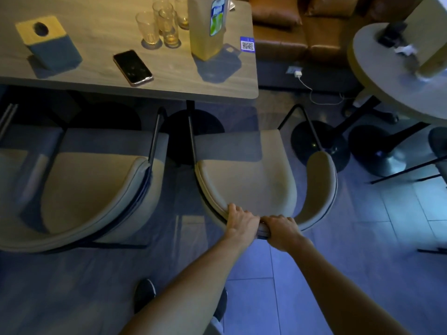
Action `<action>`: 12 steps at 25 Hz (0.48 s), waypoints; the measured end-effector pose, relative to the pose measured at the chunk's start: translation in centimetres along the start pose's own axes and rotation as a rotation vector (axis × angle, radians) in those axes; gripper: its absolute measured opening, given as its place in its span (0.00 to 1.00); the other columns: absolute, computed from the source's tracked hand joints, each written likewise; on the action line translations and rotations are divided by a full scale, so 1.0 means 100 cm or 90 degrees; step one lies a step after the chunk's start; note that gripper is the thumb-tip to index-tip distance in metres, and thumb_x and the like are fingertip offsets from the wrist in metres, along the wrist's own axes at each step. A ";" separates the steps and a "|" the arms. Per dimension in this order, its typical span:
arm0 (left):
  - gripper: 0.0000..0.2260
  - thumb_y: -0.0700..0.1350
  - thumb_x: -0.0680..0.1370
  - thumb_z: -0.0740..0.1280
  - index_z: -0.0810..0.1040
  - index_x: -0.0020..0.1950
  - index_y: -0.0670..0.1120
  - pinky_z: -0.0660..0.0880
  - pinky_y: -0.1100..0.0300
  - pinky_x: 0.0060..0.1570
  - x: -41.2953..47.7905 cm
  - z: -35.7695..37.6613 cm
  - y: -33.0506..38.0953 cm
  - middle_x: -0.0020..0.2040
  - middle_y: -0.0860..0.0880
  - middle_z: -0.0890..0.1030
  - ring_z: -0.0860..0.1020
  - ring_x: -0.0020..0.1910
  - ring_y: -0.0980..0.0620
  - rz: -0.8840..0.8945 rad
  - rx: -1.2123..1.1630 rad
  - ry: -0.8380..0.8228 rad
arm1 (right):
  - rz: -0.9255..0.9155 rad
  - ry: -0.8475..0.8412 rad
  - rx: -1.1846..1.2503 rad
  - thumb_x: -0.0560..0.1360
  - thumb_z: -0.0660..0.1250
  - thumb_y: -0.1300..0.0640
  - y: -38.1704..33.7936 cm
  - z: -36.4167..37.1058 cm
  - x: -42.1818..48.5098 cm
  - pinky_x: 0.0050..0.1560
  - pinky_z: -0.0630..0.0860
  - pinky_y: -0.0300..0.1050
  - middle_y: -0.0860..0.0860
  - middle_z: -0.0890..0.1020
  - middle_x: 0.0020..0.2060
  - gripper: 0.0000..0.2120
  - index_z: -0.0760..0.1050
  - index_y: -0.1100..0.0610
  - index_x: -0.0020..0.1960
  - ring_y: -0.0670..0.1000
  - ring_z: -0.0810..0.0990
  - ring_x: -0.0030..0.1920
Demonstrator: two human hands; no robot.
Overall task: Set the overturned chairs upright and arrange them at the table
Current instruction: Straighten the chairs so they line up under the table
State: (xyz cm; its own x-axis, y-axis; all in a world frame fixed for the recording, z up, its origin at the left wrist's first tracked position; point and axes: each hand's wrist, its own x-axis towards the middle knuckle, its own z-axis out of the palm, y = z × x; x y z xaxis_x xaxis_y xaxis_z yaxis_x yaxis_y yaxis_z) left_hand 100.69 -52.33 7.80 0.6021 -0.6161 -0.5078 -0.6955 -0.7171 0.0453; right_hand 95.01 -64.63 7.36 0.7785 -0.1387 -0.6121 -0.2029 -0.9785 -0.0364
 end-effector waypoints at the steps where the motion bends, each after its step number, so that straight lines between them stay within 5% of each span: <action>1: 0.12 0.54 0.76 0.68 0.78 0.59 0.53 0.60 0.42 0.62 0.001 0.000 0.000 0.56 0.48 0.82 0.77 0.59 0.42 0.002 0.004 0.007 | -0.002 -0.007 -0.010 0.73 0.65 0.55 0.005 0.000 0.002 0.60 0.69 0.52 0.47 0.80 0.58 0.19 0.72 0.44 0.63 0.54 0.77 0.60; 12: 0.11 0.51 0.78 0.67 0.79 0.60 0.52 0.60 0.41 0.65 -0.016 0.000 -0.015 0.55 0.49 0.82 0.79 0.57 0.44 0.013 0.027 0.003 | -0.019 0.003 -0.022 0.76 0.66 0.57 -0.013 0.009 -0.002 0.61 0.66 0.55 0.48 0.81 0.59 0.19 0.72 0.43 0.64 0.55 0.75 0.62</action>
State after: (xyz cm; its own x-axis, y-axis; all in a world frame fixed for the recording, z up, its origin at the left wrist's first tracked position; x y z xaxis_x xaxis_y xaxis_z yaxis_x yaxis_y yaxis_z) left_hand 100.77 -50.24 8.57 0.5893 -0.6319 -0.5034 -0.7234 -0.6902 0.0196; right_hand 94.59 -63.20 6.80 0.7868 -0.1101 -0.6073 -0.1590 -0.9869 -0.0271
